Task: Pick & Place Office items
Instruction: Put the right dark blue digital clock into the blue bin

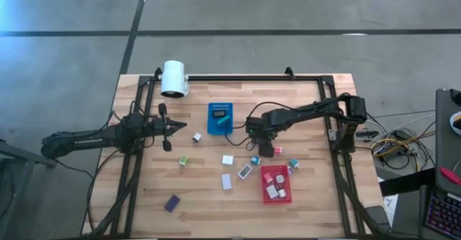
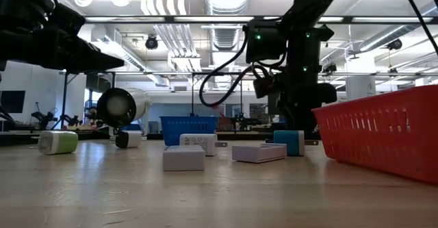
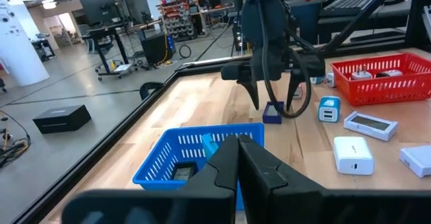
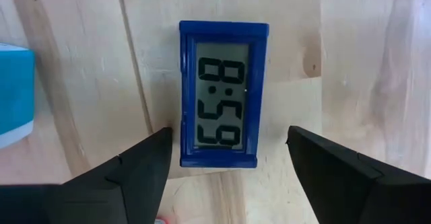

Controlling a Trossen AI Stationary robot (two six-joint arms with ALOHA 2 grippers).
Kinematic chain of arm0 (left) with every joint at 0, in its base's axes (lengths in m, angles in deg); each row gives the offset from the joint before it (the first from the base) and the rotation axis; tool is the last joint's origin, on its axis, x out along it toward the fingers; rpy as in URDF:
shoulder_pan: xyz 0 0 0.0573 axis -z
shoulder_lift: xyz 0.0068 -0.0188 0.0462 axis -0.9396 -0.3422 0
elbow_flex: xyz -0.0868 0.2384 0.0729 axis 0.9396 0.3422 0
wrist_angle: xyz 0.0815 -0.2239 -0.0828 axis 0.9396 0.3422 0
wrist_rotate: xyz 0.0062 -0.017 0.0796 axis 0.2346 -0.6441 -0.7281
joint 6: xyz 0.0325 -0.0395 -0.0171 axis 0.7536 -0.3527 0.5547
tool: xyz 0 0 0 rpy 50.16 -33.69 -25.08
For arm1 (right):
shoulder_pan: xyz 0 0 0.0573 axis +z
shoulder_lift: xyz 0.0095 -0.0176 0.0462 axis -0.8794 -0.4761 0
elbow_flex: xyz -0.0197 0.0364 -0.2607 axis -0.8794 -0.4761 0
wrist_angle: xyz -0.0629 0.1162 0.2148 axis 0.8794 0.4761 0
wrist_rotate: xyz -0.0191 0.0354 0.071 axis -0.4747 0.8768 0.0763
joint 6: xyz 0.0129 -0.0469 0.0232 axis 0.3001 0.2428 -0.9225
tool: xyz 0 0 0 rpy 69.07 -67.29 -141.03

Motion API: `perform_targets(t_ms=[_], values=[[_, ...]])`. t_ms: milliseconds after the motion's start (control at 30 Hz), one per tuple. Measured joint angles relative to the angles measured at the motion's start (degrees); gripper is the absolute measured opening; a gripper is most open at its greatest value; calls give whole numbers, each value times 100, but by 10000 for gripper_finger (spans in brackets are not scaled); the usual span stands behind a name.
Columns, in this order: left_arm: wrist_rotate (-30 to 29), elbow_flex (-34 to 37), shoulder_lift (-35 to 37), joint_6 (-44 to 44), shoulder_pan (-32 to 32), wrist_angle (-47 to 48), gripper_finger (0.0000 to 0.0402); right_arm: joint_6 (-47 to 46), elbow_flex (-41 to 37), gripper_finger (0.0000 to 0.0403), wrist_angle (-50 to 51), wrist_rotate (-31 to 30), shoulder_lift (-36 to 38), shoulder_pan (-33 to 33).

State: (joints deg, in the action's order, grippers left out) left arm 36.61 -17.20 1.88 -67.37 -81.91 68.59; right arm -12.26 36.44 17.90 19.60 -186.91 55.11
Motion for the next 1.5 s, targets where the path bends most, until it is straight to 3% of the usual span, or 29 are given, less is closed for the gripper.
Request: perform_targets(t_ms=[367,500,667,900,1067,1500], values=[[1,0,0,1,0,-2,14,223,-60,268,-323,29,-57,0],[1,0,0,1,0,-2,14,278,-148,233,-444,121,-54,0],[3,0,0,1,0,-2,14,303,-258,146,-566,475,-34,-9],[5,0,0,3,0,-2,14,321,-458,139,-846,522,118,-17],[16,0,0,3,0,-1,14,309,-804,139,-1327,514,694,-24],[19,0,-11,3,4,15,14,146,-2134,139,-2650,538,3532,-24]])
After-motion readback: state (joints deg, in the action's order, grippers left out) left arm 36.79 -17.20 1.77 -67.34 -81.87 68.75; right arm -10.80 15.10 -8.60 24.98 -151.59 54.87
